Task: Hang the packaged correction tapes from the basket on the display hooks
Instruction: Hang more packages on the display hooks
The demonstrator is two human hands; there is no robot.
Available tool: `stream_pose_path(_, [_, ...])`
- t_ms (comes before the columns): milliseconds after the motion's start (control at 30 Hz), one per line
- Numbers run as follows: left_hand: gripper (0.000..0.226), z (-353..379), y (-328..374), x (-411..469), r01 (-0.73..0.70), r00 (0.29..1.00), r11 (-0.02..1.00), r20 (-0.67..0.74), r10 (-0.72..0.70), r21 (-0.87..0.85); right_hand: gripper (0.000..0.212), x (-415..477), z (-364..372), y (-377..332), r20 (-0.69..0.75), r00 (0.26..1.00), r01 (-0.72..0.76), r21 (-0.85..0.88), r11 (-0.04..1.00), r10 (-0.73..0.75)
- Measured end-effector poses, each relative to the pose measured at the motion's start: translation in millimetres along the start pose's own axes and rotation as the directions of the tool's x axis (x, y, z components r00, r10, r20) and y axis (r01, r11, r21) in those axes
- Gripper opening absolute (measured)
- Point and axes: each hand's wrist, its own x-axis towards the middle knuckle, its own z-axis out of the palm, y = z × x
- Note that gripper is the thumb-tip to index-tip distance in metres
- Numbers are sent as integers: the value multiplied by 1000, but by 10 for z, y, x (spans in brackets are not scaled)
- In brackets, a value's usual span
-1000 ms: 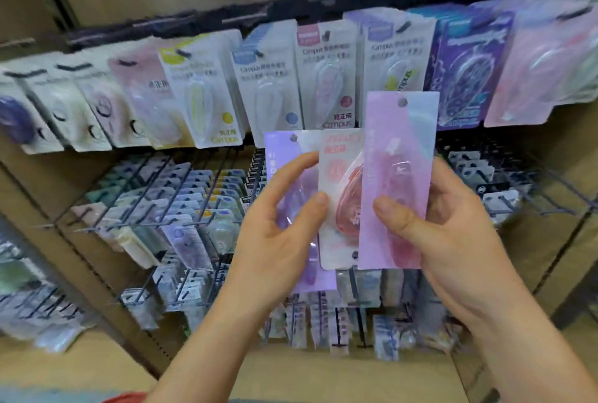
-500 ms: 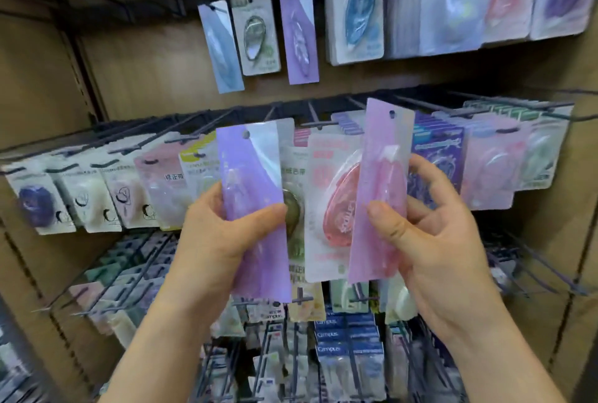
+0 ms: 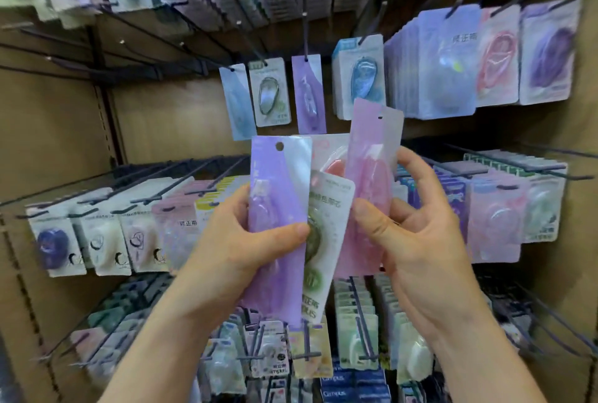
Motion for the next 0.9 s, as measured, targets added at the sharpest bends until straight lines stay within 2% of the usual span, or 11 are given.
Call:
stream_pose_path(133, [59,76,69,95,-41,999,999,14,41,-22,82,103,49,-78,50,995,93,-95,991,-89])
stream_pose_path(267, [58,157,122,180,-90,996,994,-1,90,-58,56,179,63,-142,138,966,253,-318,913,-220])
stream_pose_path(367, [55,206,159,279,-136,989,990,-67,134,-27,51,234,43,-246,174,935,354,-527,773,-310])
stream_pose_path(467, [52,240,234,391,-157,978,988,-135,157,10,53,296,-53,-330,174,915,381,-673,634,-365])
stream_pose_path(567, [49,243,323,507,-163,970,986,-178,169,48,28,412,-164,-370,168,857,414,-788,456,-488])
stream_pose_path(600, [49,254,354,540,-161,970,986,-177,166,45,23,460,-185,-377,150,843,407,-805,431,-517])
stream_pose_path(667, [51,296,404,604,-146,977,989,-156,147,20,23,560,-153,-396,80,860,361,-794,489,-504])
stream_pose_path(733, [52,362,430,668,-128,981,992,-146,125,-8,22,647,-70,-421,32,924,283,-729,623,-382])
stream_pose_path(800, [52,402,443,723,-121,980,992,-165,114,-34,42,696,3,-451,45,972,204,-657,726,-232])
stream_pose_path(833, [50,404,444,747,-120,979,992,-172,111,-43,55,715,17,-459,34,984,153,-655,740,-173])
stream_pose_path(900, [39,386,431,761,-112,981,992,-169,100,-66,78,713,49,-489,-1,997,51,-721,691,-74])
